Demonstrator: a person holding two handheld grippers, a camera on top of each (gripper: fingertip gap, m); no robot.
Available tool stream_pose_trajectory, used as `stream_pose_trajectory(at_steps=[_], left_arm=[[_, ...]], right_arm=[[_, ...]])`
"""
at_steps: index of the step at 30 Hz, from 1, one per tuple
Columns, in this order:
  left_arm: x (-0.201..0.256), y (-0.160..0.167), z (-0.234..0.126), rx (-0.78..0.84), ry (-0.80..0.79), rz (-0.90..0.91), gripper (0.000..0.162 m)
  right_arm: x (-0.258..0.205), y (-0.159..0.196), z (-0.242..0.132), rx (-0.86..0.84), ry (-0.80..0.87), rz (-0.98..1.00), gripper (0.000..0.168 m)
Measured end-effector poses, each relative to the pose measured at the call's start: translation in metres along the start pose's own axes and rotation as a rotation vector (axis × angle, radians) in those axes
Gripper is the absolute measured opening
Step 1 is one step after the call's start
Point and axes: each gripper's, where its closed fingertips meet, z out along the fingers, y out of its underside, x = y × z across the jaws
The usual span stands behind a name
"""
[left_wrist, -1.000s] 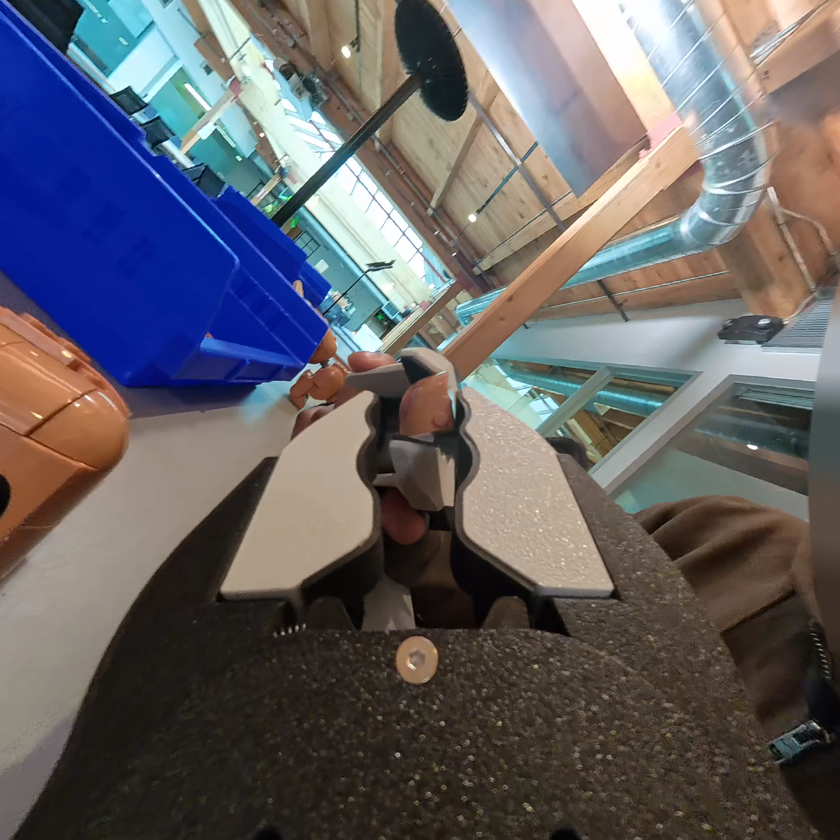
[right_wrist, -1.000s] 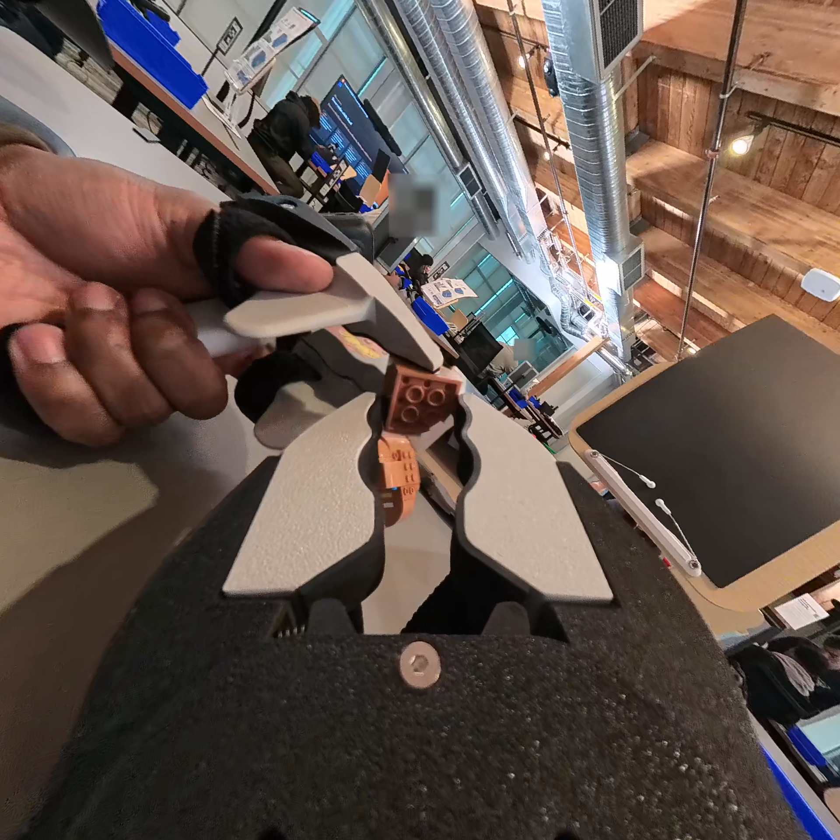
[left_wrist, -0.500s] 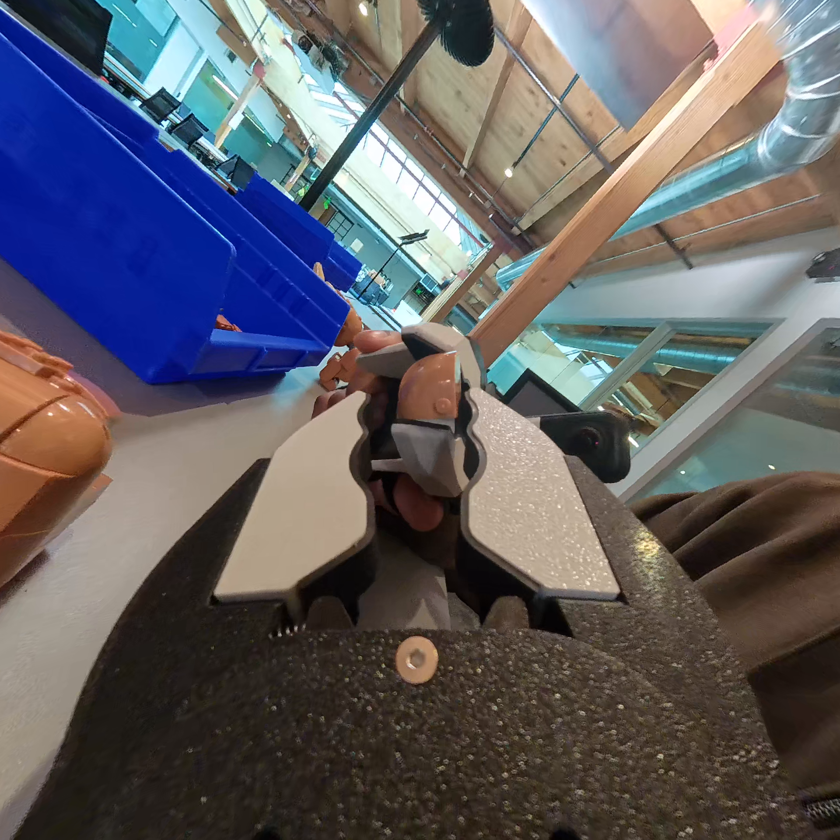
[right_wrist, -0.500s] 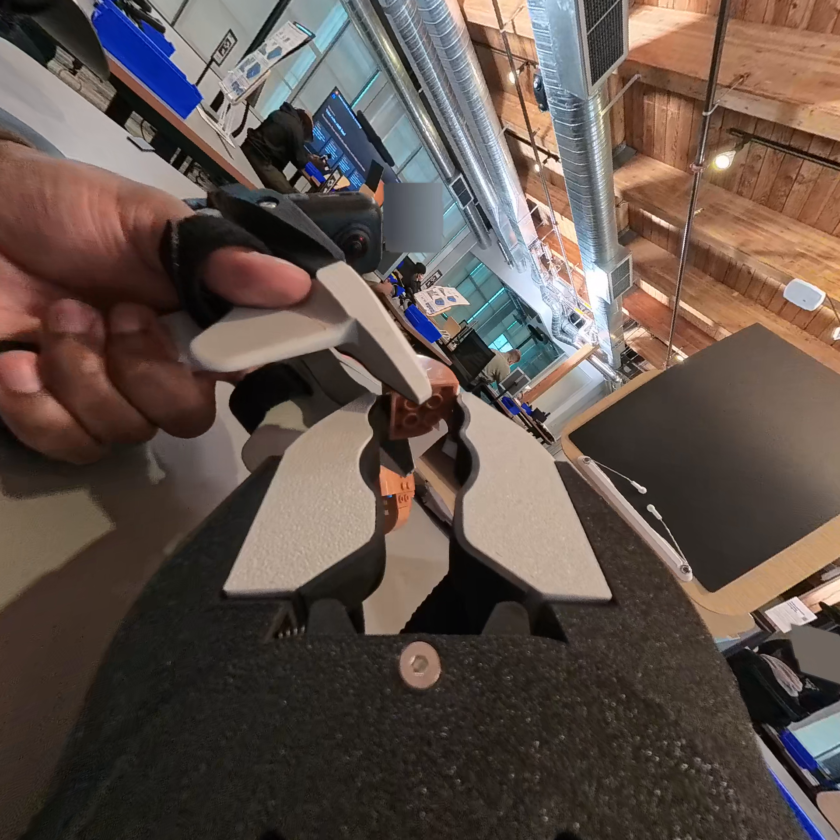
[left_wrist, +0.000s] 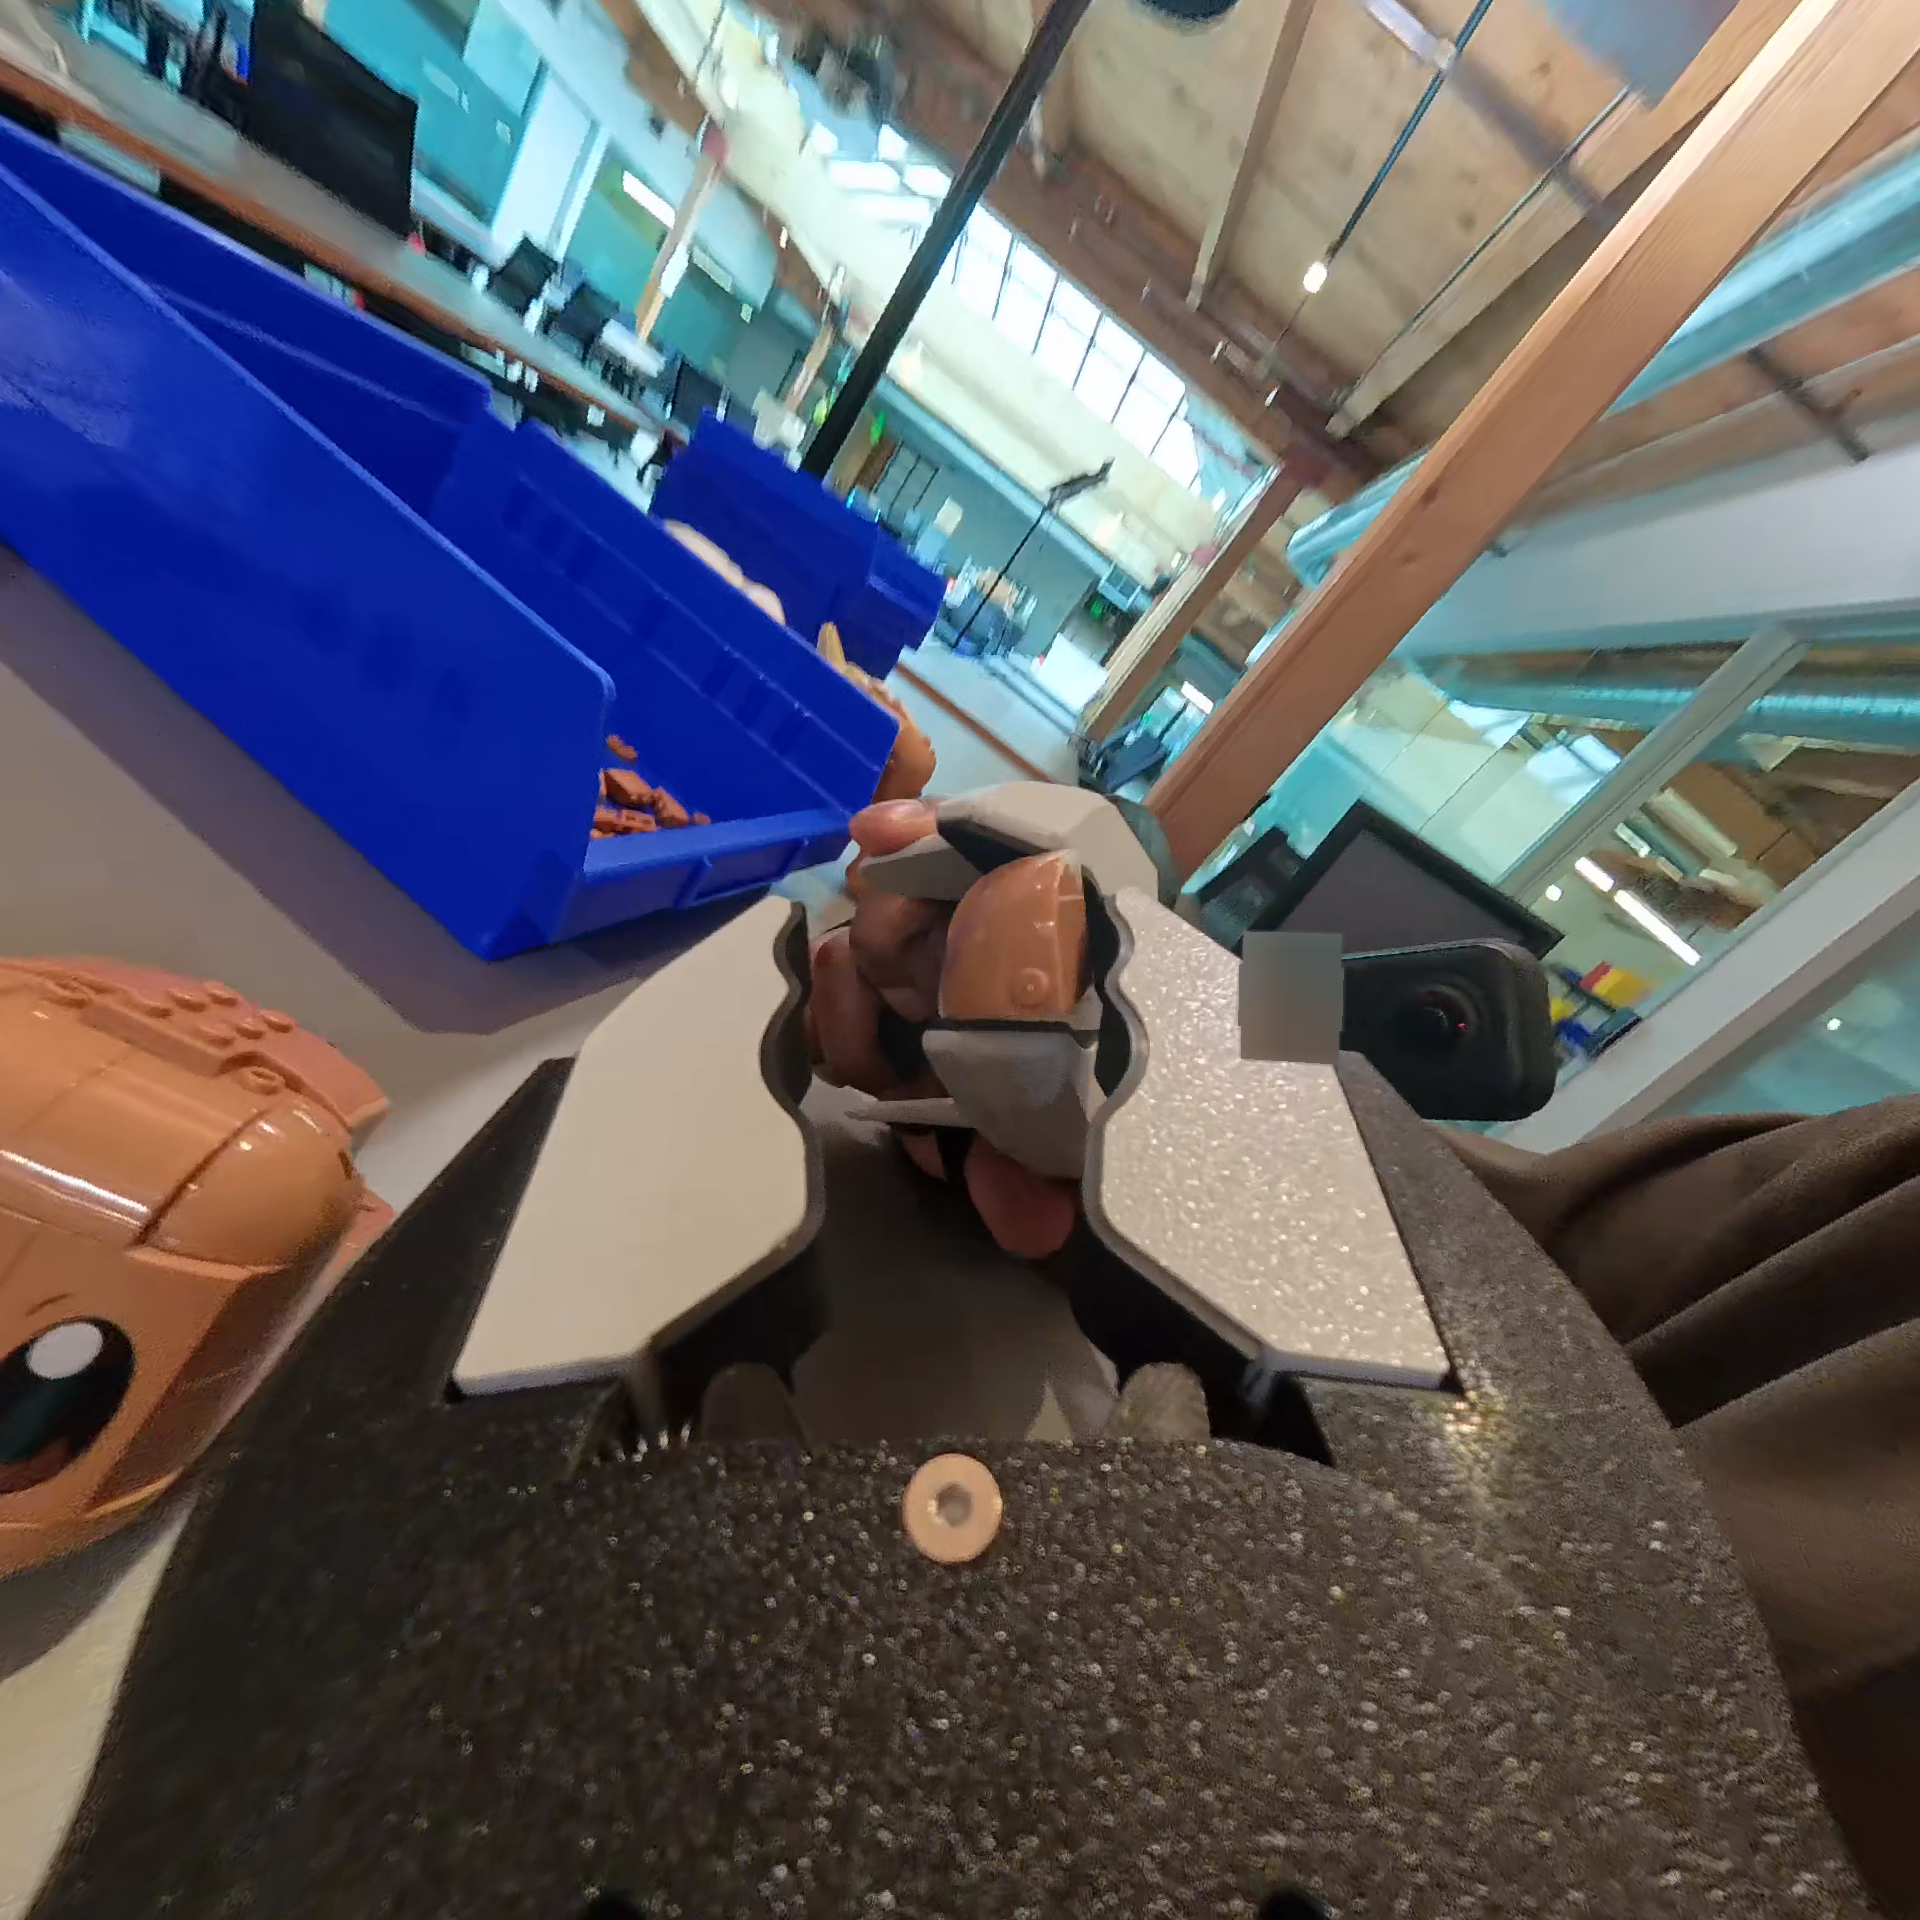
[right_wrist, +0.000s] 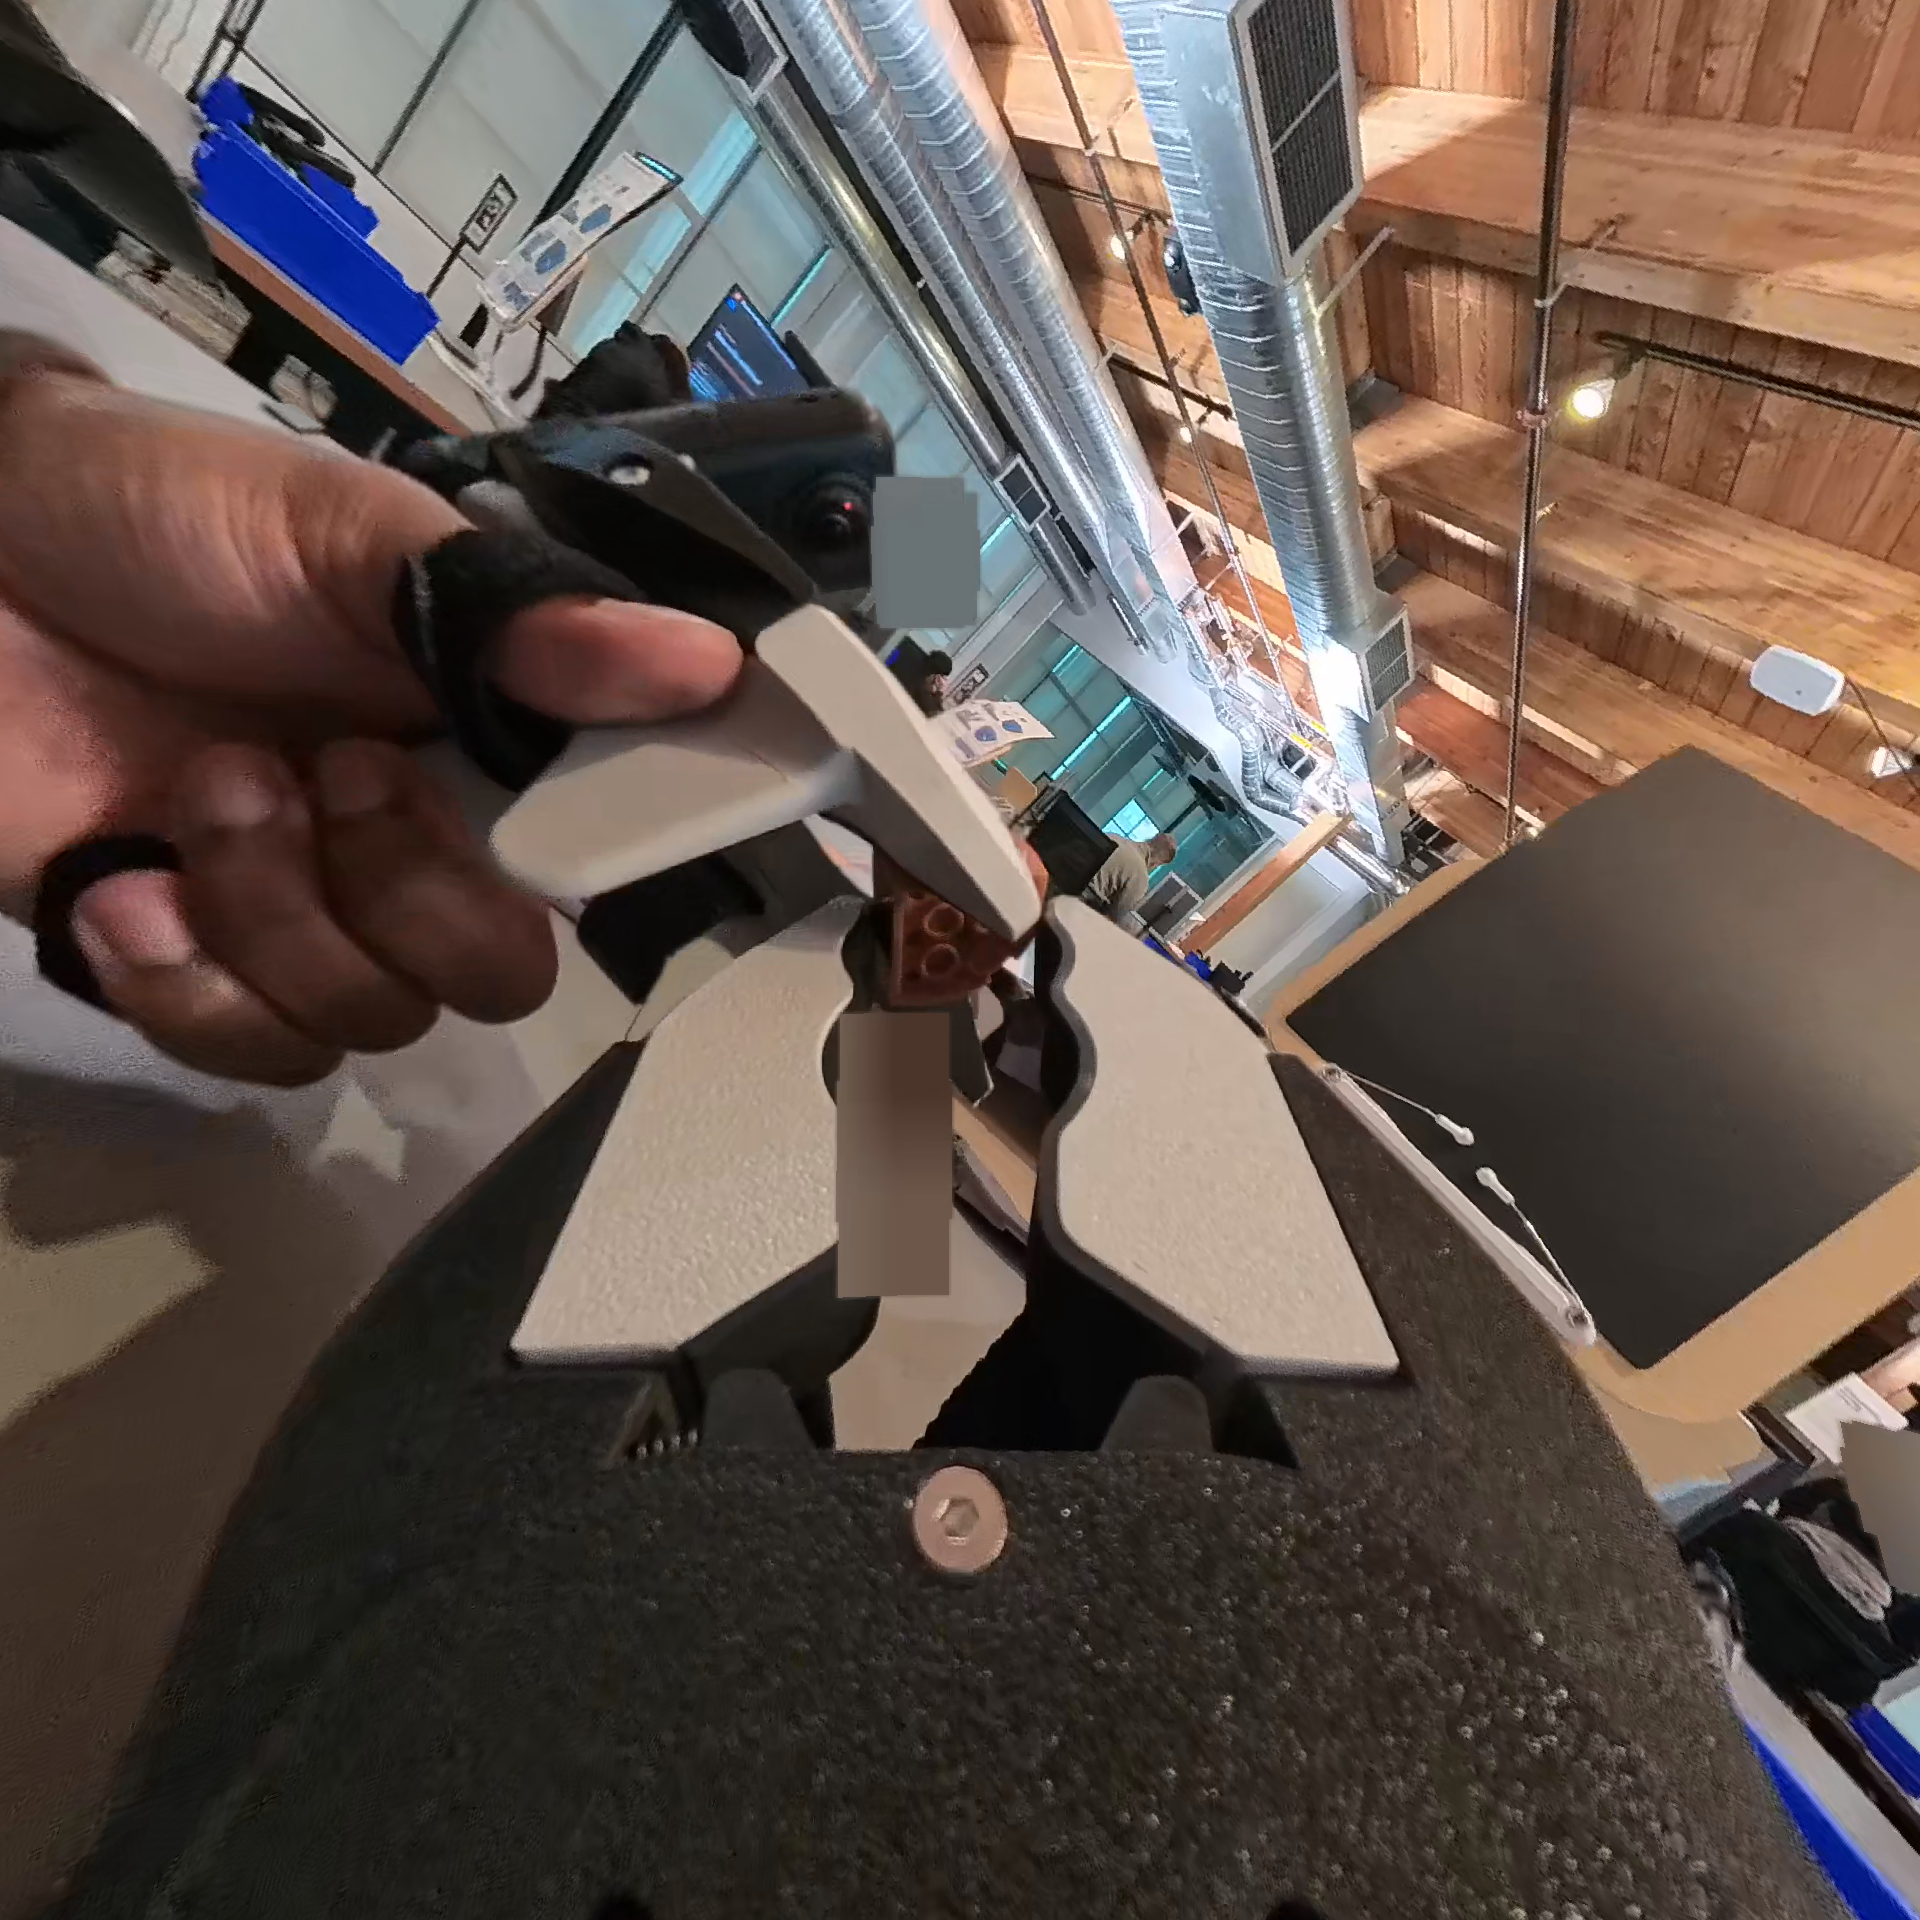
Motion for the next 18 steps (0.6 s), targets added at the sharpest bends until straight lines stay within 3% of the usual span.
stream_pose_trajectory(at_steps=[4,8,13,18], left_arm=[[0.004,0.008,-0.007,0.023,0.049,-0.005,0.047],[0.006,-0.001,-0.024,0.054,0.036,0.088,0.027],[-0.005,-0.012,-0.040,0.111,-0.001,0.080,0.028],[-0.002,-0.008,-0.036,0.102,0.037,0.044,0.029]], right_arm=[[-0.012,-0.006,0.007,0.042,-0.058,-0.035,0.028],[-0.023,-0.012,0.028,0.094,-0.130,-0.072,0.027],[-0.030,-0.011,0.046,0.137,-0.215,-0.131,0.027],[-0.030,-0.009,0.036,0.120,-0.227,-0.190,0.027]])
